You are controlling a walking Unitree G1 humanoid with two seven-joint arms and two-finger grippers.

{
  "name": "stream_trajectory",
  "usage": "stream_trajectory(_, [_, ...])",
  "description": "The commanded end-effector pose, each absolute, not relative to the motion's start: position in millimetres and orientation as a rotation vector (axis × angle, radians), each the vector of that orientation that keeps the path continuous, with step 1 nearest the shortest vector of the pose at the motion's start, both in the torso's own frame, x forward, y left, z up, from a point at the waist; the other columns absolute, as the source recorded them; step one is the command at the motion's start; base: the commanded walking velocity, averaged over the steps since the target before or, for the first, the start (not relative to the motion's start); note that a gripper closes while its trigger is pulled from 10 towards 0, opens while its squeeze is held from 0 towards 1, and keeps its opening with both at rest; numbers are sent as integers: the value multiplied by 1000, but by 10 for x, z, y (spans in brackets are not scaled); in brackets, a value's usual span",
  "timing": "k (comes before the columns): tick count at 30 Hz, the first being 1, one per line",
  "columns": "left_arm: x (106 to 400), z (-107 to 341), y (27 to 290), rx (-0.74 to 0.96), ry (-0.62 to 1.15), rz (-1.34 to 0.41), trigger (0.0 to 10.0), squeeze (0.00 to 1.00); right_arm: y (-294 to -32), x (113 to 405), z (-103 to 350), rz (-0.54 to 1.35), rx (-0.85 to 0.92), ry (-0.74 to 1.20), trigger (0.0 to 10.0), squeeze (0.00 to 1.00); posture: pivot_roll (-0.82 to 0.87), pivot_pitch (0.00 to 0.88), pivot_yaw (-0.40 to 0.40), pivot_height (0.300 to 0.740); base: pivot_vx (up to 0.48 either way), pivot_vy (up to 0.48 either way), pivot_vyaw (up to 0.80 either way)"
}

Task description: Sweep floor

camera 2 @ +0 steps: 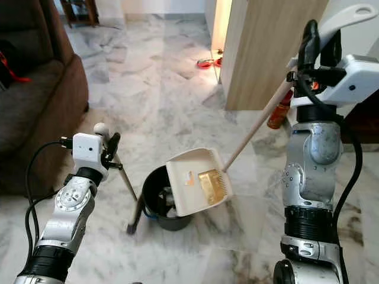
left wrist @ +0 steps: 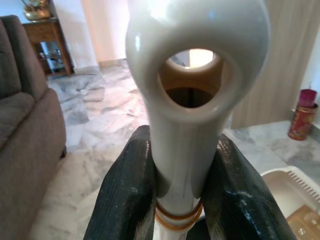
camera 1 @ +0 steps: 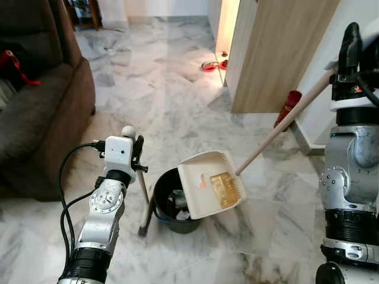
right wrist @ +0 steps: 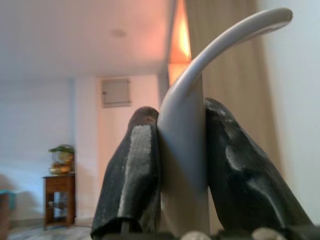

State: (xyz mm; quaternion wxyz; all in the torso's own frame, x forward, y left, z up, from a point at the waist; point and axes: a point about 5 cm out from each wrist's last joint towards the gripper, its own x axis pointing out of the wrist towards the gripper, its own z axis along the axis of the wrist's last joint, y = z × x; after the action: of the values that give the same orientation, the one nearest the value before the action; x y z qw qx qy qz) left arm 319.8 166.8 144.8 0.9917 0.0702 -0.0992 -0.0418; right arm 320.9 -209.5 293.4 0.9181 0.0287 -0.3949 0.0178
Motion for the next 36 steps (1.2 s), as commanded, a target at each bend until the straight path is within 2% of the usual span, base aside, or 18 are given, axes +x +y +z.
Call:
stream_trajectory(1, [3200, 1585, 1652, 149, -266, -85, 10000, 0, -2136, 3112, 3121, 26, 74, -911, 10000, 0, 174, 110, -11, 740, 296, 0, 0])
stream_trajectory(5, [3197, 1584, 1656, 148, -266, -83, 10000, 0, -2136, 3111, 3124, 26, 68, -912, 10000, 0, 175, 113, -12, 740, 296, 0, 0])
stream_trajectory(10, [3194, 1583, 1664, 147, -266, -80, 10000, 0, -2111, 3117, 3129, 32, 56, -908, 10000, 0, 175, 113, -13, 740, 295, 0, 800])
stream_trajectory(31, [3201, 1598, 1660, 144, -276, -79, 10000, 0, -2121, 3127, 3125, 30, 77, -908, 10000, 0, 178, 101, -14, 740, 296, 0, 0])
stream_trajectory(36, [3199, 1611, 1658, 132, -288, -88, 10000, 0, -2113, 3128, 3129, 31, 77, -911, 10000, 0, 177, 100, -13, 740, 0, 0, 0])
